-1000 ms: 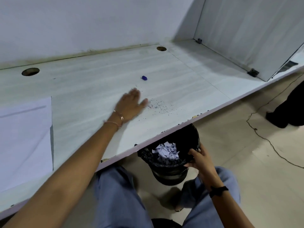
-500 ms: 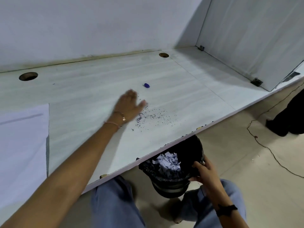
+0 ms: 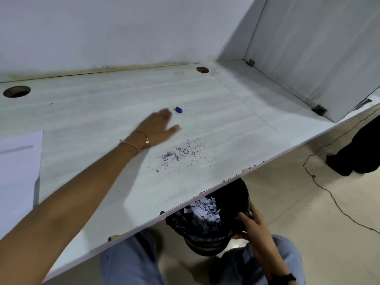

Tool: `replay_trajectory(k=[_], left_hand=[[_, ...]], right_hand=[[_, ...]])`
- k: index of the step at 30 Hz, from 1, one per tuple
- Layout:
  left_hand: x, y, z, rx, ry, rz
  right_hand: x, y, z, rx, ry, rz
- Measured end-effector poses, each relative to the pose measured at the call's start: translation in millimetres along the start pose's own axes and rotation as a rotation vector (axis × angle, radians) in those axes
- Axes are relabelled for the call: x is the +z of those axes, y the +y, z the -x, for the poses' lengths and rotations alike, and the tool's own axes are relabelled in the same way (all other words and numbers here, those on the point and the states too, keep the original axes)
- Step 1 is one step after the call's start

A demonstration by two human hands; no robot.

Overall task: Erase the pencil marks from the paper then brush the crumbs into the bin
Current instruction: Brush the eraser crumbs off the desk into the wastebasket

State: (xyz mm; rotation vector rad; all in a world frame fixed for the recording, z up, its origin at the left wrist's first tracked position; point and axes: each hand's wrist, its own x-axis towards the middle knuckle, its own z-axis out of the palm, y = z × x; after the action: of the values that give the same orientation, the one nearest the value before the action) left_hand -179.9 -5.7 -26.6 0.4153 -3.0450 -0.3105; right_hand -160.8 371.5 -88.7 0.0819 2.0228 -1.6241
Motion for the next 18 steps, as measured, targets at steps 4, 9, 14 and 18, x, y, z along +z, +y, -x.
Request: replay_trajectory(k=[4, 9, 14, 18], left_hand=[[-0.8, 36.2, 30.6, 0.318, -0.103, -0.005], [-12.9, -5.0, -4.1, -0.042, -0.020, -0.117], [6.3, 31.4, 12.6, 0.239, -0.093, -0.094], [2.0, 24.6, 20.7, 0.355, -0.045, -0.293]], right_hand=[[-0.2, 0.8, -1.8, 0.008, -0.011, -0.017], [0.1, -0.4, 0.0, 0.011, -0.008, -0.041], [1.7, -2.2, 1.7, 0.000, -0.002, -0.058], [0.8, -4.4, 1.4, -0.010, 0.003, -0.075]])
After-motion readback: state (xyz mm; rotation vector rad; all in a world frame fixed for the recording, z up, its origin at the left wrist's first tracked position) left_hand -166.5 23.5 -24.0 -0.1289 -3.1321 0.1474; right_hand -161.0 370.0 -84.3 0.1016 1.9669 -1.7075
